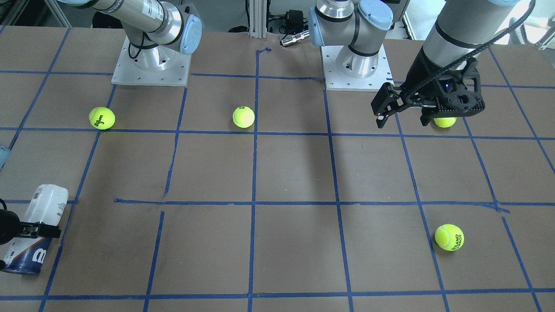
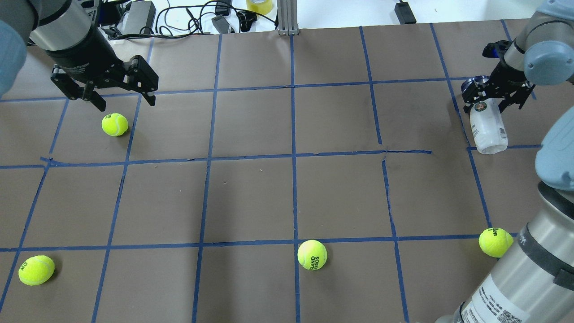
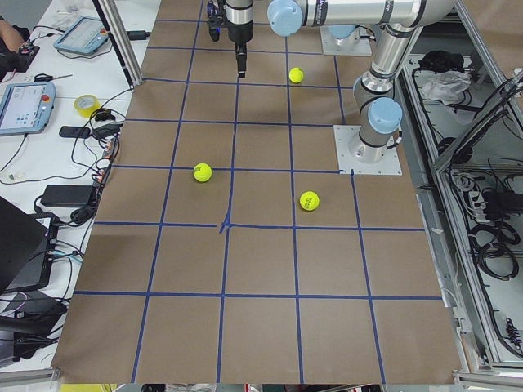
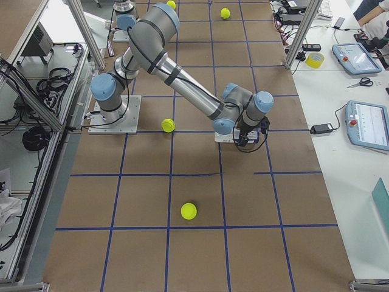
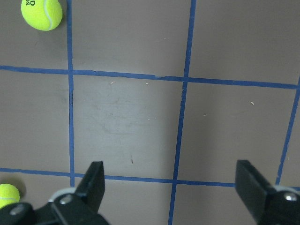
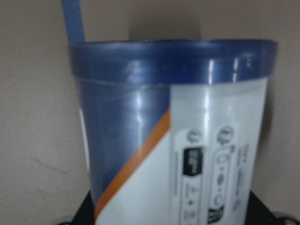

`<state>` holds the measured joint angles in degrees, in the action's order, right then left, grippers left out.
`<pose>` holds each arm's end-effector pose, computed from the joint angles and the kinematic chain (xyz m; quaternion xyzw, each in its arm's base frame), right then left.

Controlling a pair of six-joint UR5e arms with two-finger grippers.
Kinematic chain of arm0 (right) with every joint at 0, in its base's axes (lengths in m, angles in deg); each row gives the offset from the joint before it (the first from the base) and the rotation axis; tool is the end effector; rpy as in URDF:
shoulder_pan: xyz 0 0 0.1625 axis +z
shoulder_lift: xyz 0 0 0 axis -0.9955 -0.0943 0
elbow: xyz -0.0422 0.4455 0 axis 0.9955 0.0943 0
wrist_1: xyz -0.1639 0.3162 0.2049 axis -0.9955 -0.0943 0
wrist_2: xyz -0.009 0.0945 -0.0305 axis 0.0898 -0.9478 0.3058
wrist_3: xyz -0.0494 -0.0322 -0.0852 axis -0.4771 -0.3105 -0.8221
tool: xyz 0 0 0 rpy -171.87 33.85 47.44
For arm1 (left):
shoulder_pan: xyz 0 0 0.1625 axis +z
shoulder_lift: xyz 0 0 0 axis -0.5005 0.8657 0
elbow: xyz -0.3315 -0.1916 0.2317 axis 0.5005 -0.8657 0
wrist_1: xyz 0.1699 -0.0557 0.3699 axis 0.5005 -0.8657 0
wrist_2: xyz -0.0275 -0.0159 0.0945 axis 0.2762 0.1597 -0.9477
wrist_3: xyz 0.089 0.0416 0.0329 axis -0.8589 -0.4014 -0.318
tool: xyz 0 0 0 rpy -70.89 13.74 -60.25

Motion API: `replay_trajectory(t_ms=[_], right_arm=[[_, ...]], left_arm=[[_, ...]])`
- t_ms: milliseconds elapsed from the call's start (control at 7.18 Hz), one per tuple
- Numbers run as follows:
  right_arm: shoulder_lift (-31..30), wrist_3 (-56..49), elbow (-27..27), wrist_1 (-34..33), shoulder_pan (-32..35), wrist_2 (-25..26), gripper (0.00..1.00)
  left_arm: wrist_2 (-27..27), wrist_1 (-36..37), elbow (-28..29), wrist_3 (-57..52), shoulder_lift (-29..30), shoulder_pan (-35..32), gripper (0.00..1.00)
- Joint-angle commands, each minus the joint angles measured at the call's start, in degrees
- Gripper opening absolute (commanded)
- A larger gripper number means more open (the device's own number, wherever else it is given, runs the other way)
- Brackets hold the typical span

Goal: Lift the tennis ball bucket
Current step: 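Close the right gripper on the can's navy-rimmed end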

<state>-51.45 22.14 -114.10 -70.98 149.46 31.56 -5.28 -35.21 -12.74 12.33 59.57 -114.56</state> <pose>-0.1760 -0.6838 0.1947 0.0240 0.9962 0.0801 0.0230 -0.0843 -0.5064 0.5071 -0.0427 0.9990 -0.0092 0.0053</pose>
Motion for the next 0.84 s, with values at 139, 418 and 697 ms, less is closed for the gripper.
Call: replay_trajectory(t_ms=[139,418,697], right_arm=[[-0.1,0.0,0.1,0.4,0.2,0.2,0.83],[-0.6,0.3,0.1,0.5,0.6,0.0,0.67],[-2.7,0.3,0.3,1.1,1.3,-0.3,0.64]], left_arm=[[0.1,0.2,-0.1,0.0,-0.2,0.5,1.0],[0.0,0.1,-0.1,0.0,-0.2,0.6,1.0],[0.2,0.1,-0.1,-1.7,-0.4,0.8,1.0]])
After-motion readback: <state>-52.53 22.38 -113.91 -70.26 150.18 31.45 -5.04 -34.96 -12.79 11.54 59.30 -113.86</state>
